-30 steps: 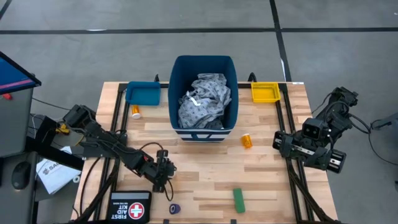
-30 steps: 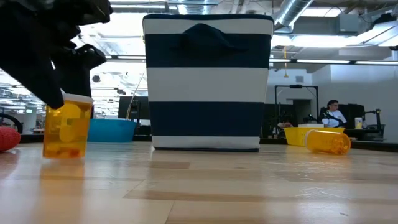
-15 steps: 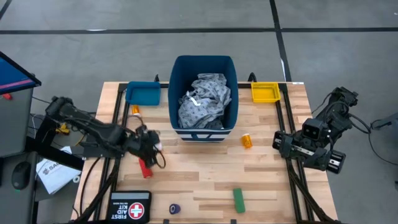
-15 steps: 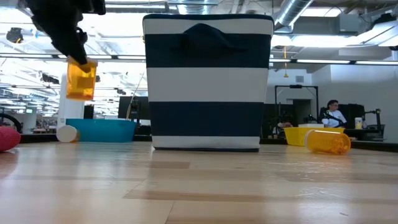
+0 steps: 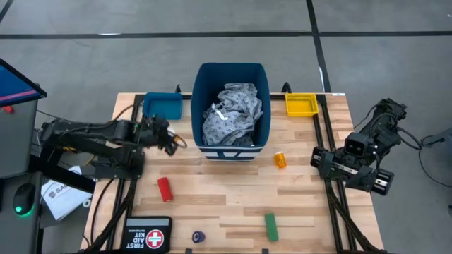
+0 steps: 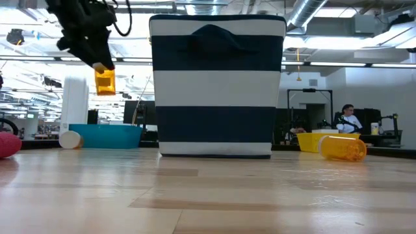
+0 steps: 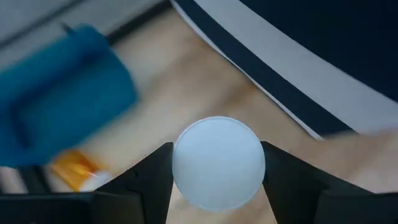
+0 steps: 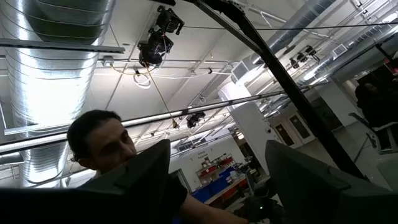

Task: Pick & place medical supplies in basket/bin
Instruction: Put the bottom orange pill bottle into the blue bin

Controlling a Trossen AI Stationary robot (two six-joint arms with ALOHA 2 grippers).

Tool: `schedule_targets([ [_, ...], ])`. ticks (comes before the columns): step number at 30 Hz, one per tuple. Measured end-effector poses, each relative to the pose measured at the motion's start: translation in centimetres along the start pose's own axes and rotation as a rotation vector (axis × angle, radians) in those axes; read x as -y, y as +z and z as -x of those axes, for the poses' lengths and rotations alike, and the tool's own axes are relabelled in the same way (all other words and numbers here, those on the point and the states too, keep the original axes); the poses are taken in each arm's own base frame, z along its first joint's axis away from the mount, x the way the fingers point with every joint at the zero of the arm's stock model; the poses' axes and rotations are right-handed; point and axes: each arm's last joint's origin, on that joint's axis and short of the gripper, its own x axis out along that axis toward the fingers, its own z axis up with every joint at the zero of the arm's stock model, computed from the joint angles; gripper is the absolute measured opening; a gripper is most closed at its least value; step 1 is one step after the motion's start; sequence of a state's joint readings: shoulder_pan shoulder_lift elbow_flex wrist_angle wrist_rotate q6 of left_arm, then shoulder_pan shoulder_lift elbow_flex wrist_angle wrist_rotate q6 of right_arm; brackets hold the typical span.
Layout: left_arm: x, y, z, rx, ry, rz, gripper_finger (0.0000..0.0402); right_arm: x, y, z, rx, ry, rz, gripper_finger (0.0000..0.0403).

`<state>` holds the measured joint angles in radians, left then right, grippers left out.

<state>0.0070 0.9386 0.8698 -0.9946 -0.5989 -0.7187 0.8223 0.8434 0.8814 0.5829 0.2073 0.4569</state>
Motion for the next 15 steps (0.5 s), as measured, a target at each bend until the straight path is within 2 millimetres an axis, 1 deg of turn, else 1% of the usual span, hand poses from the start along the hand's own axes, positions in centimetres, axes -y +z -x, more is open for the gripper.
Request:
schedule_targets([
  [5,-2.0,3.0,-1.0,0.038,0.13,0.01,0.0204,-0.3,0.8,0.5,0.024,0.01,0.018,0.026],
  [9,-4.2,5.5,-1.7,0.064,0.226,0.103,0.0204,-0.3,1.1,0.7,0.033,0.001,0.04,0.026],
  [12,-5.8,7.5,-2.4,0.084,0.252,0.168,0.0204,-0.3,1.2,0.8,0.039,-0.018,0.066,0.026],
  [15,-7.4,9.1,-3.5,0.071,0.269,0.185,0.0204,-0.2,1.4,0.9,0.055,-0.05,0.086,0.026],
])
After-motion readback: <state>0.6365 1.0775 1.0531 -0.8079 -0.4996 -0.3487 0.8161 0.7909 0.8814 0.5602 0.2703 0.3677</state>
